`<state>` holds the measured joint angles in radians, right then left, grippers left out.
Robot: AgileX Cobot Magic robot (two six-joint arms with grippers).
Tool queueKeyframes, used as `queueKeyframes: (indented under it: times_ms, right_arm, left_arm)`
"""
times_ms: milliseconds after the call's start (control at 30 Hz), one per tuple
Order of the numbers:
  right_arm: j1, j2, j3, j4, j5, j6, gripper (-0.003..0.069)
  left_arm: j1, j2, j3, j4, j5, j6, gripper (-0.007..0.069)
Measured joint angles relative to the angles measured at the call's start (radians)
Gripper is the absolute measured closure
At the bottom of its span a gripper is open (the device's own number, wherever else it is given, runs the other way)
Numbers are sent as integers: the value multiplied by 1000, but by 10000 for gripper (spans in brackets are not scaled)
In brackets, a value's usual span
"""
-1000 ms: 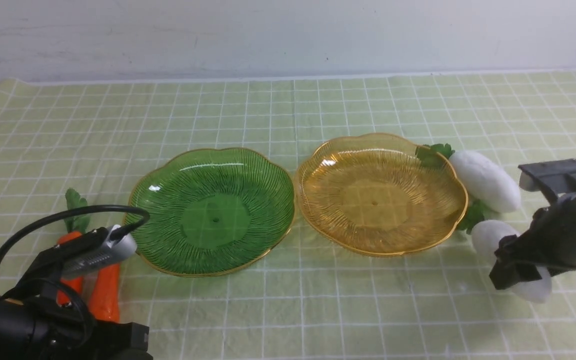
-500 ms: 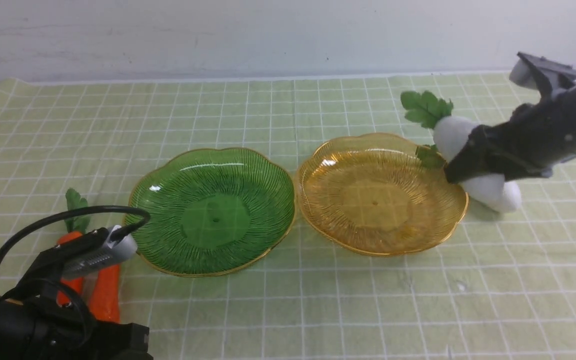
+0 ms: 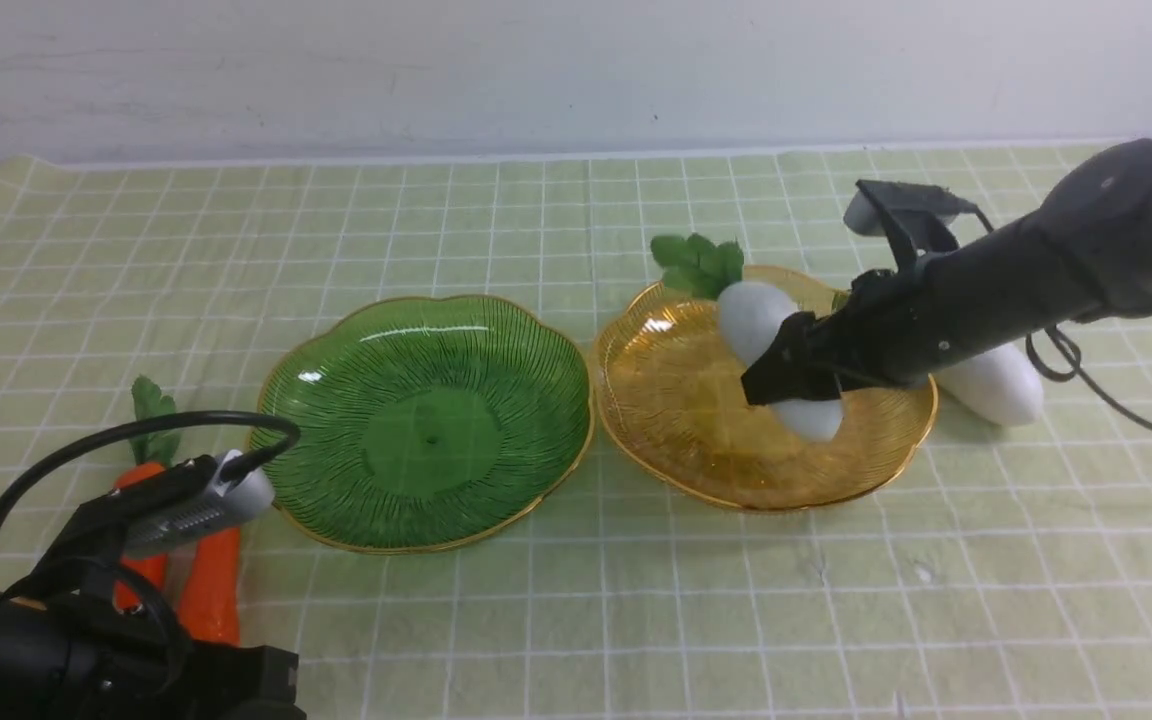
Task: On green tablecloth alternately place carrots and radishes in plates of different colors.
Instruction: 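Place the white radish on the plate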
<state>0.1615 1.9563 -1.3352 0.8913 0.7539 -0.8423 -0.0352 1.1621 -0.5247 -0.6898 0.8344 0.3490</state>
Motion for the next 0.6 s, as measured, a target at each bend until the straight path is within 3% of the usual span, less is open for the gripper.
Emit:
queueKeyframes:
  times_ms: [200,333,600]
  right_arm:
    - [-36,0,-59,4,41,0,-27]
    - [-89,0,-116,-32,88,0,-28]
    - [-214,3,-160,-239,20,0,8]
  left_arm:
    - [0,0,0,0,-1,0,631]
    - [0,0,0,0,-5,0,631]
    - [0,0,0,0,-8,0,631]
